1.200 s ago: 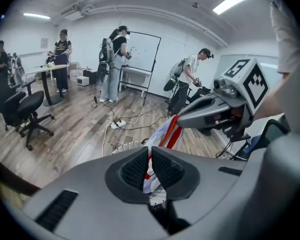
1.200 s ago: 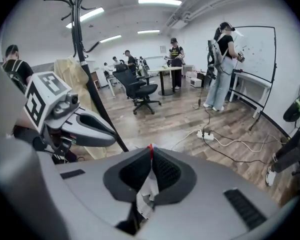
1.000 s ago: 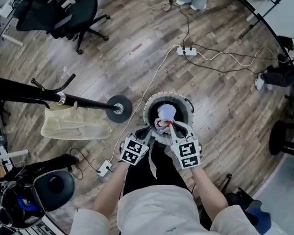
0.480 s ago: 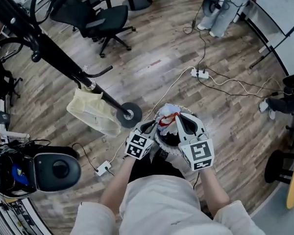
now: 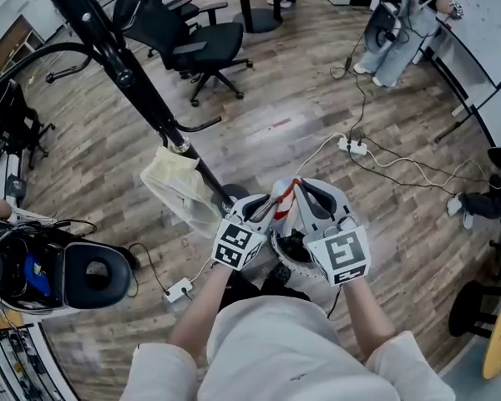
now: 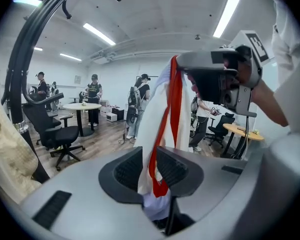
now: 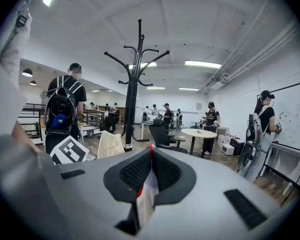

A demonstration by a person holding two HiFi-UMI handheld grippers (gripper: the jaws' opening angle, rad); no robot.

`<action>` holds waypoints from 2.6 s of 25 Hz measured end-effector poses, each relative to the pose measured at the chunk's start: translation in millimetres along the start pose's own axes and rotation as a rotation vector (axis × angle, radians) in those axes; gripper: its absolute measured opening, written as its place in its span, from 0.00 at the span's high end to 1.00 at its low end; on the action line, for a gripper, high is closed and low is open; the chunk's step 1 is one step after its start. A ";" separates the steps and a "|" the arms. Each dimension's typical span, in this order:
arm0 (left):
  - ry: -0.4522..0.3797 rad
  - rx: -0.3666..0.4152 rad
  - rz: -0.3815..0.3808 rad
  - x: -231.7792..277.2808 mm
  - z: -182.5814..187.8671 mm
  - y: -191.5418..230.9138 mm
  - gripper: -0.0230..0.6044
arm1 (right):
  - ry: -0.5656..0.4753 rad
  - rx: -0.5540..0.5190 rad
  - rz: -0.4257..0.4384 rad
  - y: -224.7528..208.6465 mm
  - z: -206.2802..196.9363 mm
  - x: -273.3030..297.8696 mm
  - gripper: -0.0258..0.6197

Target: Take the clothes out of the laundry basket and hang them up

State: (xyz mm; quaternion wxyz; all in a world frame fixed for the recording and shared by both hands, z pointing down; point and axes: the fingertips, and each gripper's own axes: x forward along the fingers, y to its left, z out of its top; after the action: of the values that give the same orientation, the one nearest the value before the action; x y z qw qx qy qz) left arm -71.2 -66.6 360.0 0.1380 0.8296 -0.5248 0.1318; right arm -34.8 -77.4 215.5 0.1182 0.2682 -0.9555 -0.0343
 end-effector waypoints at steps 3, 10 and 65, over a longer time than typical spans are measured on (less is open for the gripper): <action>-0.023 0.006 -0.001 -7.8 8.1 3.5 0.81 | -0.036 -0.024 0.026 10.9 20.5 6.6 0.94; -0.044 0.012 0.019 -27.6 11.9 23.2 0.79 | -0.093 -0.064 0.061 37.4 58.2 20.6 0.94; -0.643 0.673 0.624 -358.7 413.6 135.0 0.93 | -0.602 -0.315 -0.136 -12.3 372.2 47.6 0.94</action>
State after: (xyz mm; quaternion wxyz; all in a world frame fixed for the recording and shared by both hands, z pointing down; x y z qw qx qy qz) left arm -311.8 25.3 -141.6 -0.3470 0.6315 -0.6902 0.0669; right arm -158.9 -111.8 -137.2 -0.1317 0.2878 -0.9104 -0.2666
